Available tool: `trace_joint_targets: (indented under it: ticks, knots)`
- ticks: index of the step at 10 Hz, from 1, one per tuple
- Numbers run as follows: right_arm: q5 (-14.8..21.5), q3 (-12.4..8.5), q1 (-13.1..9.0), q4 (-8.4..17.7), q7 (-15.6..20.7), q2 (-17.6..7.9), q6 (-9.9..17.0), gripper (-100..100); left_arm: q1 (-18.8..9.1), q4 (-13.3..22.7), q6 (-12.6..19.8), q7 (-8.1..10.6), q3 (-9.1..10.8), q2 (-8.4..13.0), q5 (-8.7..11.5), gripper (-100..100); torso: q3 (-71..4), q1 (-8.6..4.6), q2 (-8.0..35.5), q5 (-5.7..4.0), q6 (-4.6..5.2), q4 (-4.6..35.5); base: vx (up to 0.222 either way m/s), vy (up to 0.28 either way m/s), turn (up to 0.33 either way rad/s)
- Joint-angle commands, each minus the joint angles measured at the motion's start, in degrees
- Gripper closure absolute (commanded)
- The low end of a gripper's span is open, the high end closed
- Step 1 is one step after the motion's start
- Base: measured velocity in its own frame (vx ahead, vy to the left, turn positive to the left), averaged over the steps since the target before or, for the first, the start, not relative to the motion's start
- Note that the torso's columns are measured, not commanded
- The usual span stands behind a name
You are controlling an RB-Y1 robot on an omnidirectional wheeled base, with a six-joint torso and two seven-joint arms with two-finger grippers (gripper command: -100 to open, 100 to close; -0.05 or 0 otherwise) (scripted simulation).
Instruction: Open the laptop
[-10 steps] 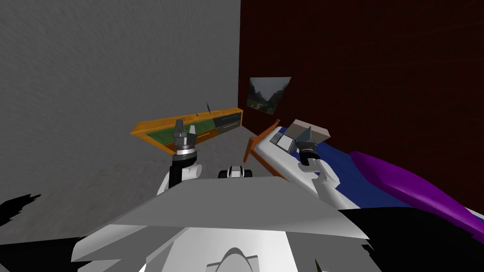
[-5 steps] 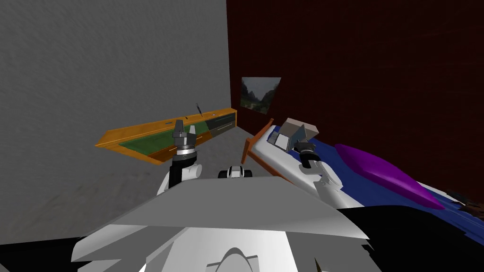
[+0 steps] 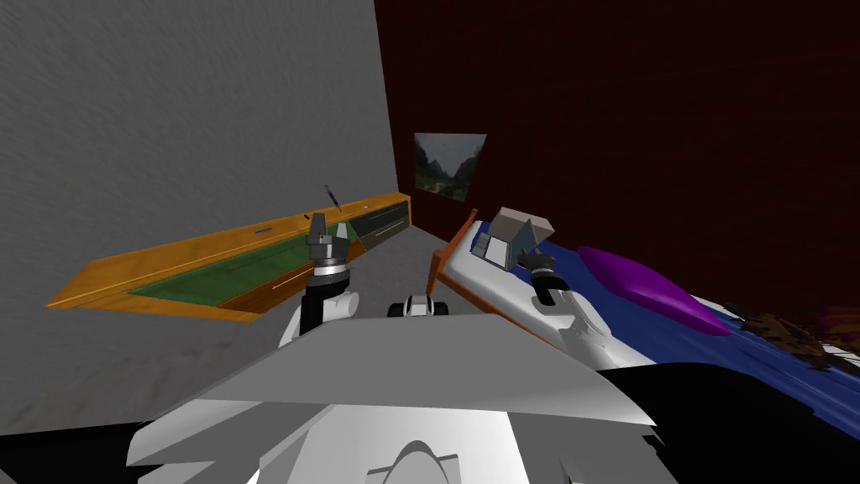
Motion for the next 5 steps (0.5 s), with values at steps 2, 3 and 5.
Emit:
trace_joint_targets:
  ticks: [2, 3, 5]
  knots:
    - [-0.08, 0.51, 1.29, 1.65, 0.49, -3.26, 3.97, 100, -0.05, 0.01, 0.01, 0.00, -0.01, 0.00, 0.00, 0, 0.09, -0.19, 0.17, -0.03, -0.35, 0.07, -0.084, 0.006, 0.337]
    - [-0.11, 0.78, 1.89, 2.51, 0.75, -4.89, 5.99, 100, -0.06, 0.01, 0.01, 0.00, -0.01, 0.00, 0.00, 0, 0.11, -0.18, 0.19, -0.06, -0.18, 0.04, -0.163, 0.007, 0.428]
    - [-0.15, 1.06, 2.49, 3.36, 1.01, -6.53, 8.68, 100, -0.04, 0.01, 0.01, 0.00, -0.01, 0.01, 0.00, 0, -0.02, -0.25, -0.07, -0.13, 0.12, -0.04, -0.099, 0.008, 0.300]
